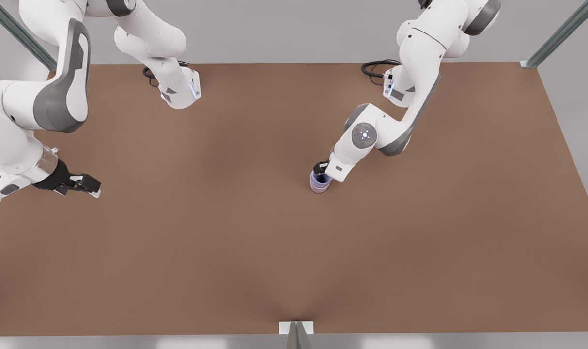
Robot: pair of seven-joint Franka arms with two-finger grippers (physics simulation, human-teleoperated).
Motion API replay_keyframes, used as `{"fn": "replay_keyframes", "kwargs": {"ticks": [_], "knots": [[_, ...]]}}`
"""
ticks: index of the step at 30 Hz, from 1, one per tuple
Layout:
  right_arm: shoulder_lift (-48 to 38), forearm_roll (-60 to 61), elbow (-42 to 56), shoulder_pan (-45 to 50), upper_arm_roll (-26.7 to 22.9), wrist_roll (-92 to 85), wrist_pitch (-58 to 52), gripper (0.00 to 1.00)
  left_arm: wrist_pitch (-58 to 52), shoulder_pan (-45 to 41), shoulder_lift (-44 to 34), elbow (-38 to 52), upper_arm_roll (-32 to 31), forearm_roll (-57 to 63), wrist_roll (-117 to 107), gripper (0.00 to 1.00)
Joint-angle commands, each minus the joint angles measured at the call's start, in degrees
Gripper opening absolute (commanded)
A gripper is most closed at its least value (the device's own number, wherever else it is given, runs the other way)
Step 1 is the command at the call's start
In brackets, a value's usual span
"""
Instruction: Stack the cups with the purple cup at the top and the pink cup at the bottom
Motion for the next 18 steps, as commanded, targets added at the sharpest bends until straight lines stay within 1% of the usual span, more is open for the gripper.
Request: {"fn": "replay_keyframes", "kwargs": {"ticks": [1, 3, 4, 5, 6, 7, 8, 10, 11, 13, 16, 18], "knots": [[0.00, 0.00, 0.00, 0.09, 0.00, 0.00, 0.00, 1.00, -0.24, 0.00, -0.14, 0.10, 0.00, 0.03, 0.00, 0.99], [0.00, 0.00, 0.00, 0.01, 0.00, 0.00, 0.00, 1.00, -1.73, 0.17, -1.29, 1.16, 0.17, 0.03, 0.18, 0.99], [0.00, 0.00, 0.00, 0.01, 0.00, 0.00, 0.00, 1.00, -5.32, 0.26, -1.38, 3.96, 1.49, 0.47, 0.53, 0.99], [0.00, 0.00, 0.00, -0.08, 0.00, 0.00, 0.00, 1.00, -11.04, 0.26, -1.38, 8.44, 3.51, 0.82, 1.32, 0.99], [0.00, 0.00, 0.00, 0.01, 0.00, 0.00, 0.00, 1.00, -14.81, 0.26, -1.38, 11.08, 5.35, 1.17, 4.29, 0.99], [0.00, 0.00, 0.00, 0.01, 0.00, 0.00, 0.00, 1.00, -20.44, 0.26, -1.29, 15.47, 9.13, 1.61, 11.40, 1.00], [0.00, 0.00, 0.00, 0.01, 0.00, 0.00, 0.00, 1.00, -25.89, 0.26, -1.38, 18.90, 12.21, 5.46, 16.16, 1.00], [0.00, -0.09, 0.00, -0.08, 0.00, 0.00, 0.00, 1.00, -28.98, 0.26, -2.52, 20.41, 17.57, 9.17, 24.25, 1.00], [0.00, -0.09, 0.00, -0.08, 0.00, 0.00, 0.00, 1.00, -30.03, 0.44, -3.57, 20.93, 18.89, 10.39, 27.24, 1.00], [0.00, -0.09, 0.00, -0.08, 0.00, 0.00, -0.09, 1.00, -30.91, 1.49, -5.94, 22.08, 19.69, 11.81, 27.77, 1.00], [0.00, -0.09, 0.00, -0.08, 0.00, 0.00, 0.00, 1.00, -31.00, 6.59, -10.16, 21.55, 19.51, 12.07, 28.56, 1.00], [0.00, 0.00, 0.00, -0.08, -0.09, 0.00, 0.00, 1.00, -30.65, 8.17, -10.87, 21.55, 19.51, 11.98, 33.57, 1.00]]}}
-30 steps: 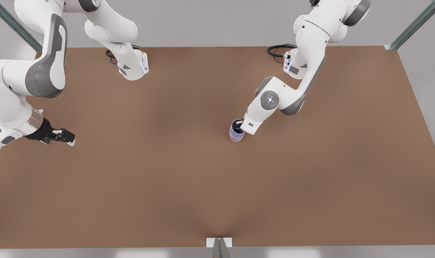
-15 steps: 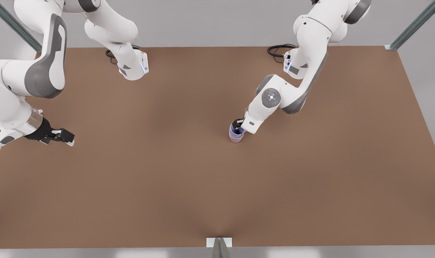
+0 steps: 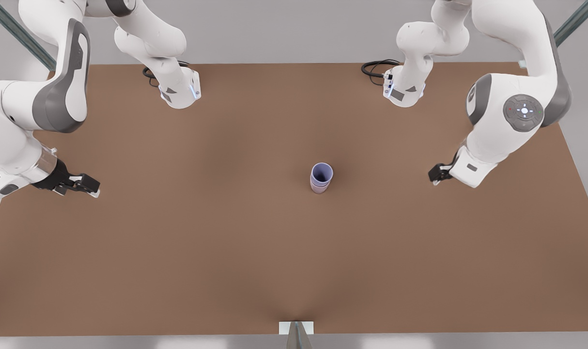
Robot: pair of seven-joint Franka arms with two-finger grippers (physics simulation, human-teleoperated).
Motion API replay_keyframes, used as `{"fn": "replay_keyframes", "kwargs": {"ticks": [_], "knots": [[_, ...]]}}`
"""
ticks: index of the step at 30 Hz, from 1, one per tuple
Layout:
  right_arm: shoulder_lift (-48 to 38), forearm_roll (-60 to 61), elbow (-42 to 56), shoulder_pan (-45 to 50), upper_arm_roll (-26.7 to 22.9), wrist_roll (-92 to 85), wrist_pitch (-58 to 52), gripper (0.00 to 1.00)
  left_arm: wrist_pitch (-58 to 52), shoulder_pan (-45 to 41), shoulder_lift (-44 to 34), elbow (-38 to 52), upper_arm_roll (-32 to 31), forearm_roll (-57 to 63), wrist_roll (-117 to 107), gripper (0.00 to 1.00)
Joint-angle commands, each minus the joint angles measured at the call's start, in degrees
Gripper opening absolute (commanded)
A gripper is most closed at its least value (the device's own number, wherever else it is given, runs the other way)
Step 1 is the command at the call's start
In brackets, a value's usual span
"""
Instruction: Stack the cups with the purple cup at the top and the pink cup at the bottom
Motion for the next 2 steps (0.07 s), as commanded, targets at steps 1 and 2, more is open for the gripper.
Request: {"fn": "replay_keyframes", "kwargs": {"ticks": [1, 2], "knots": [[0.00, 0.00, 0.09, -0.02, 0.00, 0.00, 0.00, 1.00, 0.00, -0.28, -0.01, 0.00, -0.01, 0.77, 0.01, 1.00], [0.00, -0.09, 0.00, -0.02, 0.00, 0.00, 0.00, 1.00, 0.00, -0.28, 0.08, 0.00, -0.01, 0.77, 0.01, 1.00]]}}
